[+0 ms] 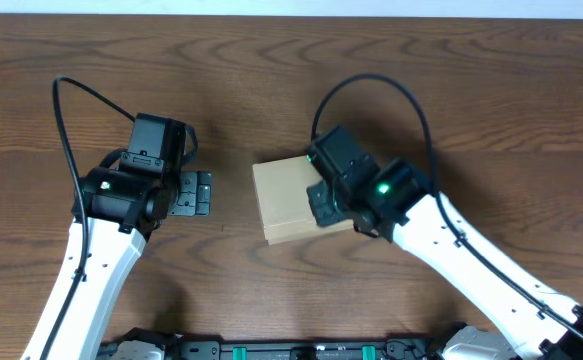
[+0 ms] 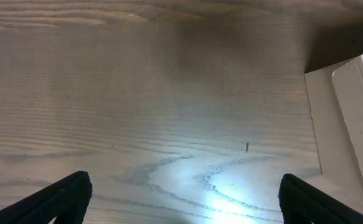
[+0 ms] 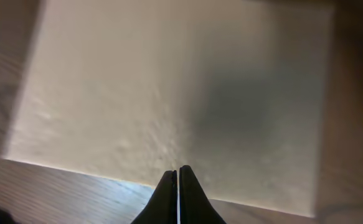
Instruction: Pack container
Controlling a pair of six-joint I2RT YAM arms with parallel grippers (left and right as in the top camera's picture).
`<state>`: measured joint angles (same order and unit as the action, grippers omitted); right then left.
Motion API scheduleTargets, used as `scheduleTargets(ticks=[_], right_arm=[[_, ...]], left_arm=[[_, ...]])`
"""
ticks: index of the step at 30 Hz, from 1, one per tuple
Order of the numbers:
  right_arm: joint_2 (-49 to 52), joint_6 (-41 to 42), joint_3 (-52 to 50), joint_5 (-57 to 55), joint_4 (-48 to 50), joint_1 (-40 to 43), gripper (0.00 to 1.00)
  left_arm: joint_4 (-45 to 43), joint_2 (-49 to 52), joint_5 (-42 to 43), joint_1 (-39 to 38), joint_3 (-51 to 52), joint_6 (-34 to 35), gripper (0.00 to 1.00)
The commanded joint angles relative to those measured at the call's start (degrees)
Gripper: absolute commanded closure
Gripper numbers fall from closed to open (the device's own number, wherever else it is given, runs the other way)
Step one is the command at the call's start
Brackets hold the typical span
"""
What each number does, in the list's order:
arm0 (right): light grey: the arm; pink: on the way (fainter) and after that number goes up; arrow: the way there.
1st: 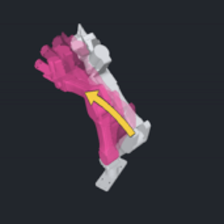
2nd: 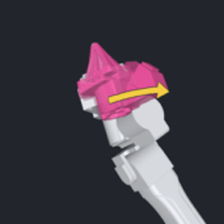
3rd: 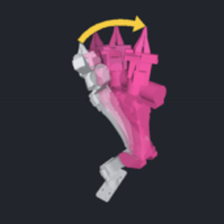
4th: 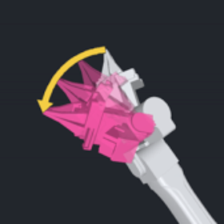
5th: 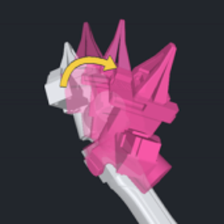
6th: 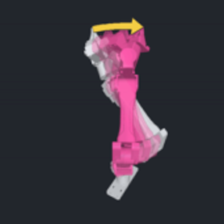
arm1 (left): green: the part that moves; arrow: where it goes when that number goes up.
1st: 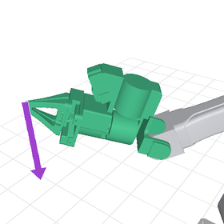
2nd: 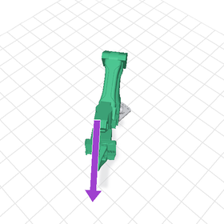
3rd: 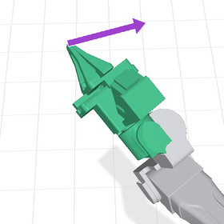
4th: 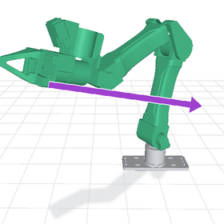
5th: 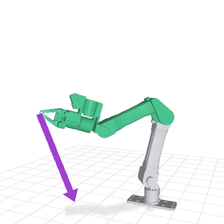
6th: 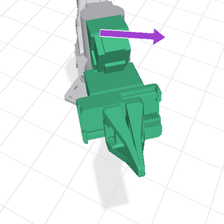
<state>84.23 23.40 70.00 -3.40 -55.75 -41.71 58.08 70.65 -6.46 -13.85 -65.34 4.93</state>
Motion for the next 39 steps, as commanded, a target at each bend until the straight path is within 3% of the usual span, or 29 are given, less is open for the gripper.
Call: scheduleTargets(ticks=[1,8,18,24,26,31,32,33,35,39], right_arm=[[-0.59,2.95,-5.90,1.97,1.79,-0.61,0.99],[-0.59,4.02,-14.40,2.34,7.50,-0.59,0.99],[-0.74,-0.79,-11.34,1.27,12.07,0.37,0.98],[-0.76,-5.46,-3.82,0.94,12.31,2.60,0.77],[-0.76,-5.51,-1.79,0.02,12.83,4.02,0.74],[-0.76,-5.51,0.59,-5.88,15.69,11.21,0.44],[-0.76,-5.97,0.59,-7.15,16.44,13.18,0.35],[-0.76,-6.99,0.59,-8.09,17.25,15.34,0.18],[-0.76,-10.88,0.59,-8.66,19.30,20.76,0.01],[-0.76,-14.49,0.59,-9.73,23.43,32.15,0.01]], left_arm=[[0.15,-0.26,-1.22,-0.04,0.20,1.38,0.05],[0.15,-0.26,-1.16,-0.04,0.20,1.57,0.04],[0.11,-0.28,-1.03,-0.04,0.20,1.51,0.04],[-0.35,-0.28,-1.31,-0.04,0.20,1.44,0.05],[-0.55,-0.28,-1.66,-0.02,0.20,1.44,0.05],[-3.26,-0.22,-4.79,0.02,0.20,1.29,0.05],[-4.07,-0.22,-6.88,0.02,0.20,1.27,0.05],[-5.01,-0.15,-8.81,0.07,0.20,1.29,0.05],[-7.78,0.13,-10.97,0.63,0.20,-0.39,0.05],[-13.53,1.49,-10.51,3.54,0.35,-2.40,0.05]])
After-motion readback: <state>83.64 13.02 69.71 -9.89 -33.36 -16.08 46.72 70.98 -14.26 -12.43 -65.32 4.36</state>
